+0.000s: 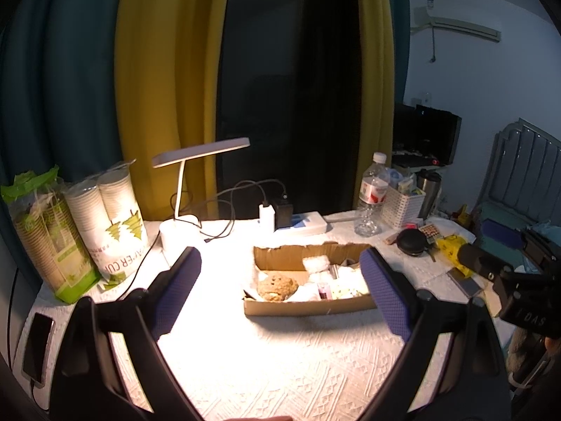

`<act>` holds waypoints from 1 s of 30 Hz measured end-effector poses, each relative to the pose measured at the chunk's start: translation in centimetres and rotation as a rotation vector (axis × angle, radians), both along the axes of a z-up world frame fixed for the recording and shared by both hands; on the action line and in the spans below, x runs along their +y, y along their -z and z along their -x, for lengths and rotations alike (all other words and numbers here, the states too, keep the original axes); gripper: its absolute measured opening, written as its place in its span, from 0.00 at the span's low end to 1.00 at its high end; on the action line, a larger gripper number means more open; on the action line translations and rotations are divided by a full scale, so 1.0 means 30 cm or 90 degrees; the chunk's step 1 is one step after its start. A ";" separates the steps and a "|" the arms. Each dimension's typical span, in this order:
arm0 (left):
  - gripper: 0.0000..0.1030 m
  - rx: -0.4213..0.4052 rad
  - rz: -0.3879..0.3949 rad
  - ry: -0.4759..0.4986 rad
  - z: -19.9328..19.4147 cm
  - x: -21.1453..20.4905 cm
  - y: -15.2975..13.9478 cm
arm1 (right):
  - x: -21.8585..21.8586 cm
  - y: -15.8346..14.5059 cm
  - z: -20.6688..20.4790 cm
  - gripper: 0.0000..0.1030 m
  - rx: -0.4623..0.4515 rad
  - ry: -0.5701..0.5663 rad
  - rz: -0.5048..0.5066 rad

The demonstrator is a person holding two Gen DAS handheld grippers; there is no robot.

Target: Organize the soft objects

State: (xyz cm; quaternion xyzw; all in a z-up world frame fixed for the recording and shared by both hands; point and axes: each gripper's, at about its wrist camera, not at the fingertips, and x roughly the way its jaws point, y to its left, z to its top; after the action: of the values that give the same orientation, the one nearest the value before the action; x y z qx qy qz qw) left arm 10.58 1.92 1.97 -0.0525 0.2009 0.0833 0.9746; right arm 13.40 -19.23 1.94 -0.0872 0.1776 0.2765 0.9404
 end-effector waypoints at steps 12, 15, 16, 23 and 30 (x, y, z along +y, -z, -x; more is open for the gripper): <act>0.90 0.007 -0.007 -0.014 -0.049 0.007 0.015 | 0.016 0.034 -0.065 0.74 0.017 -0.013 0.011; 0.90 0.007 -0.006 -0.016 -0.053 0.010 0.016 | 0.020 0.037 -0.072 0.74 0.018 -0.014 0.012; 0.90 0.007 -0.005 -0.017 -0.056 0.010 0.017 | 0.021 0.037 -0.075 0.74 0.018 -0.015 0.013; 0.90 0.012 -0.010 -0.019 -0.083 0.012 0.022 | 0.026 0.037 -0.099 0.74 0.016 -0.022 0.013; 0.90 0.012 -0.009 -0.022 -0.102 0.008 0.018 | 0.027 0.038 -0.112 0.74 0.015 -0.021 0.015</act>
State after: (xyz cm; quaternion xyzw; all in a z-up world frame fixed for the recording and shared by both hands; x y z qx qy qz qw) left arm 13.62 2.16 1.44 -0.0484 0.2088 0.1024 0.9714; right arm 16.77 -18.42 0.82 -0.0978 0.1903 0.2911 0.9325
